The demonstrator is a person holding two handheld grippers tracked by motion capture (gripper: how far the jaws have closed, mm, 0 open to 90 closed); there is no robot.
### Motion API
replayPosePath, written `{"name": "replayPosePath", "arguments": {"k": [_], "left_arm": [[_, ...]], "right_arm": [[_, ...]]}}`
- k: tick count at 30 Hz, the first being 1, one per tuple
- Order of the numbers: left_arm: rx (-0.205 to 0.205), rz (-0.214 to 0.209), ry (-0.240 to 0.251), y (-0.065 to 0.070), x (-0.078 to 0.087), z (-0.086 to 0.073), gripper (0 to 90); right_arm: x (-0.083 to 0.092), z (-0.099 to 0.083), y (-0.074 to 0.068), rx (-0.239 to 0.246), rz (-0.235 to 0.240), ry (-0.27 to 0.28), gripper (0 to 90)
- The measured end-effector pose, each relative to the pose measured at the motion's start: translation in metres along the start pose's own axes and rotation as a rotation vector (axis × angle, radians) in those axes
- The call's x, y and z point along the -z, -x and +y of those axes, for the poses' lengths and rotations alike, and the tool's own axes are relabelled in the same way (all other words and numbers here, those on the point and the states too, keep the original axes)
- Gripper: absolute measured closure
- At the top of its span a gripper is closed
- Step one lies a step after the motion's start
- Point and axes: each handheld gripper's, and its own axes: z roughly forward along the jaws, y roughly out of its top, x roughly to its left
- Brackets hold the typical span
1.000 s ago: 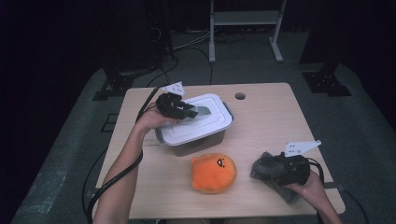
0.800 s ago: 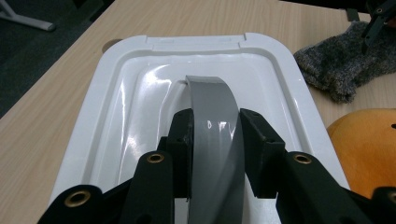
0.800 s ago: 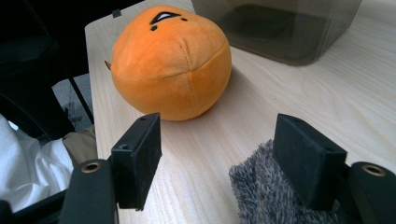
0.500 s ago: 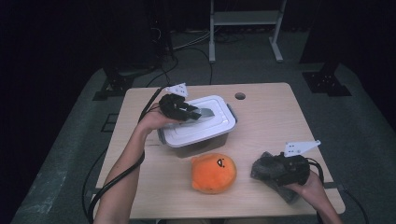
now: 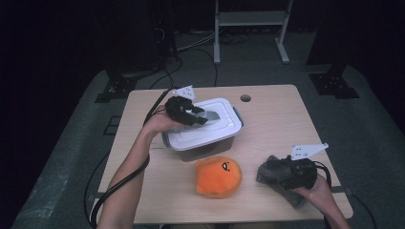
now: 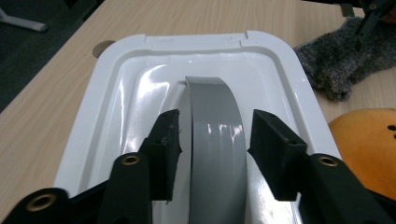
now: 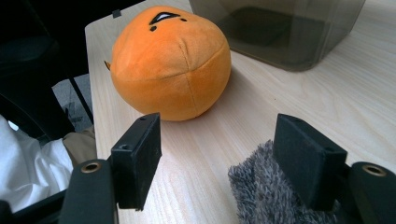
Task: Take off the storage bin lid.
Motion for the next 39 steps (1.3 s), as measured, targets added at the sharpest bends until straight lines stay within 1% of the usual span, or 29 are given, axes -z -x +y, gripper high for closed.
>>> {"name": "replayPosePath", "arguments": {"k": [4, 6, 7, 11, 13, 21, 31, 32, 39], "left_arm": [[-0.006, 0.005, 0.003, 0.0009, -0.0019, 0.0035, 49.2], [-0.014, 0.003, -0.002, 0.0012, -0.0027, 0.0049, 52.2], [-0.014, 0.002, -0.001, 0.0014, -0.0032, 0.0054, 55.2], [-0.012, 0.015, -0.015, 0.0019, -0.0056, 0.0063, 64.9], [-0.01, 0.011, -0.016, 0.0016, -0.0058, 0.0066, 65.5], [-0.016, 0.02, -0.028, 0.0023, -0.0051, 0.0078, 66.3], [-0.01, 0.026, -0.039, 0.0025, -0.0044, 0.0099, 66.6], [-0.015, 0.026, -0.043, 0.002, -0.0038, 0.0099, 66.6], [-0.006, 0.035, -0.027, 0.0017, 0.0011, 0.0101, 66.6]], "right_arm": [[0.001, 0.0001, -0.0001, 0.001, -0.001, 0.005, 31.5], [0.0017, 0.0001, -0.0001, 0.001, -0.001, 0.007, 31.5], [0.0019, 0.0001, -0.0001, 0.001, -0.001, 0.008, 31.5], [0.0021, -0.0001, 0.0001, 0.001, 0.0, 0.008, 31.5], [0.0023, -0.0001, 0.0003, 0.001, 0.001, 0.009, 31.5], [0.0007, -0.0005, 0.0007, 0.001, 0.004, 0.004, 31.5], [-0.0005, -0.0011, 0.0015, -0.001, 0.008, 0.002, 31.5], [-0.0005, -0.001, 0.0016, 0.0, 0.009, 0.002, 31.5], [-0.001, -0.001, 0.0021, -0.001, 0.009, 0.001, 31.5]]}}
